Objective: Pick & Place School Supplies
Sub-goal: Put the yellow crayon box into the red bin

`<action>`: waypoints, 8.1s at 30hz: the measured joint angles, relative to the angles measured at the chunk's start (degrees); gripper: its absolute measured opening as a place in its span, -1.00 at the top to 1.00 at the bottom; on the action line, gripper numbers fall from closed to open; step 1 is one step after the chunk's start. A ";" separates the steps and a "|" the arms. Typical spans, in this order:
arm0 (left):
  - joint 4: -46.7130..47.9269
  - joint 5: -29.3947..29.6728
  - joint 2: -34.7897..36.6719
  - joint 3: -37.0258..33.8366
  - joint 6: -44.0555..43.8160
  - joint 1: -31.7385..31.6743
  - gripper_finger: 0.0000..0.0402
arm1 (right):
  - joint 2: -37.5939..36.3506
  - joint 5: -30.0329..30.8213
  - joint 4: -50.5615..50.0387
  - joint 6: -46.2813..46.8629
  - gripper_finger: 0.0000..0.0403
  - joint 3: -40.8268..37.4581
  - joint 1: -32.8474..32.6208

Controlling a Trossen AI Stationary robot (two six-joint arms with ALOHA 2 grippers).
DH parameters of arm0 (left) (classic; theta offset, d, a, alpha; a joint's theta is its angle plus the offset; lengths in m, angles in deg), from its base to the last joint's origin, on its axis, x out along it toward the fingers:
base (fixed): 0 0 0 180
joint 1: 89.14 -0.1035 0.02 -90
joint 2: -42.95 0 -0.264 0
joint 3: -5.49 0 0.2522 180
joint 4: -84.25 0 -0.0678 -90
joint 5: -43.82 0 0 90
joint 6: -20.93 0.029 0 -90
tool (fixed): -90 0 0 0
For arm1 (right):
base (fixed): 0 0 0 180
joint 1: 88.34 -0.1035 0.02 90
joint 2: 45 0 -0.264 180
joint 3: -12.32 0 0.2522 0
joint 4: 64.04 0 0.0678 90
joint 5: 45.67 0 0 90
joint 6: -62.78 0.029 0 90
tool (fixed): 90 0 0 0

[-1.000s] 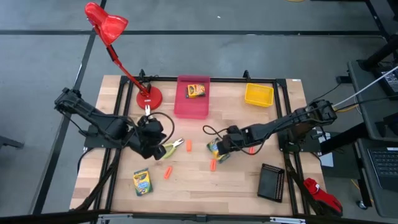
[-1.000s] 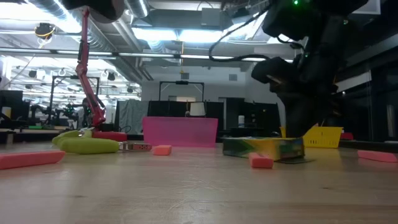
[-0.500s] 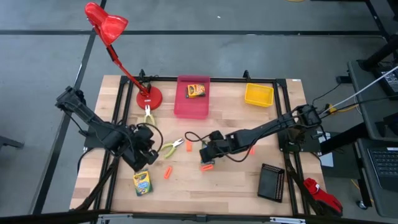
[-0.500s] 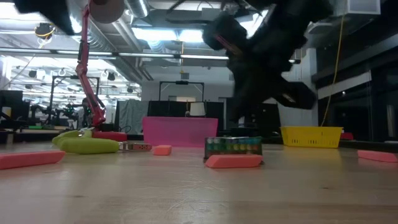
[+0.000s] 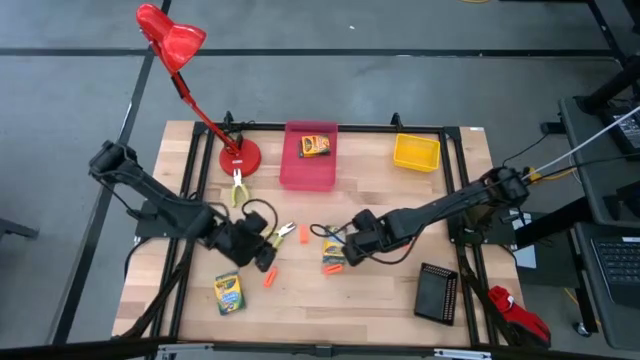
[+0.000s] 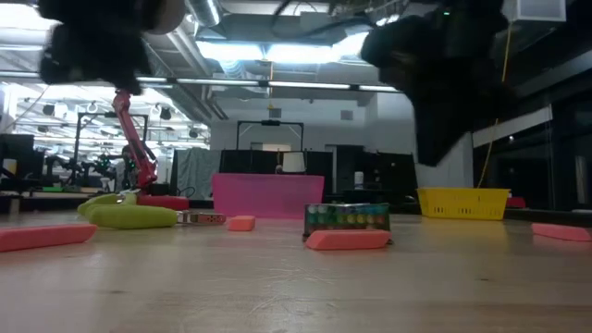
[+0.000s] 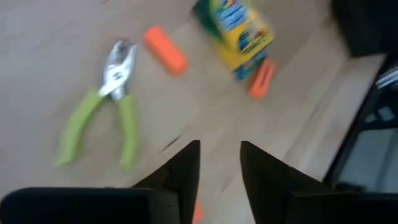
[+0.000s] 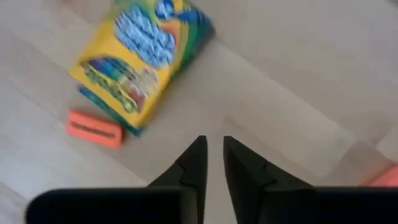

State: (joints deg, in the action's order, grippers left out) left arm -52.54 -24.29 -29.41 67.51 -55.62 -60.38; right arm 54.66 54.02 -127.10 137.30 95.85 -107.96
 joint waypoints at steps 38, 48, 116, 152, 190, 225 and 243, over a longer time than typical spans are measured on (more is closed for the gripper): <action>-35.65 -22.08 -32.03 1.49 -2.19 -22.84 0.99 | 0.00 -2.73 19.76 -11.78 0.63 -11.53 6.93; -37.78 -23.09 -32.26 1.52 -0.99 -25.30 0.99 | 0.95 -3.36 24.31 -11.99 0.63 -11.54 8.38; -26.24 -31.97 -27.77 9.63 12.33 -30.05 0.98 | 2.01 -3.32 24.75 -16.06 0.81 -3.95 11.52; -20.52 -27.50 -34.01 9.34 12.18 -27.42 0.99 | 0.84 -7.49 19.39 -13.74 0.81 -12.92 10.17; -24.10 -27.94 -32.18 9.01 9.80 -27.51 0.99 | 1.42 -7.09 26.98 -14.53 0.81 -11.55 11.59; -18.55 -19.00 -22.97 9.25 15.76 -33.72 0.99 | -3.28 -3.43 23.90 -29.60 0.93 -3.62 23.46; -17.06 -17.55 -17.45 9.25 24.70 -47.35 0.99 | 1.48 -6.27 23.28 -44.55 0.93 8.87 36.52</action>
State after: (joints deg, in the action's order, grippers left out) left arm -69.60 -41.84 -46.86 76.76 -30.92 -107.72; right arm 56.14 47.74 -103.82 92.75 104.72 -71.45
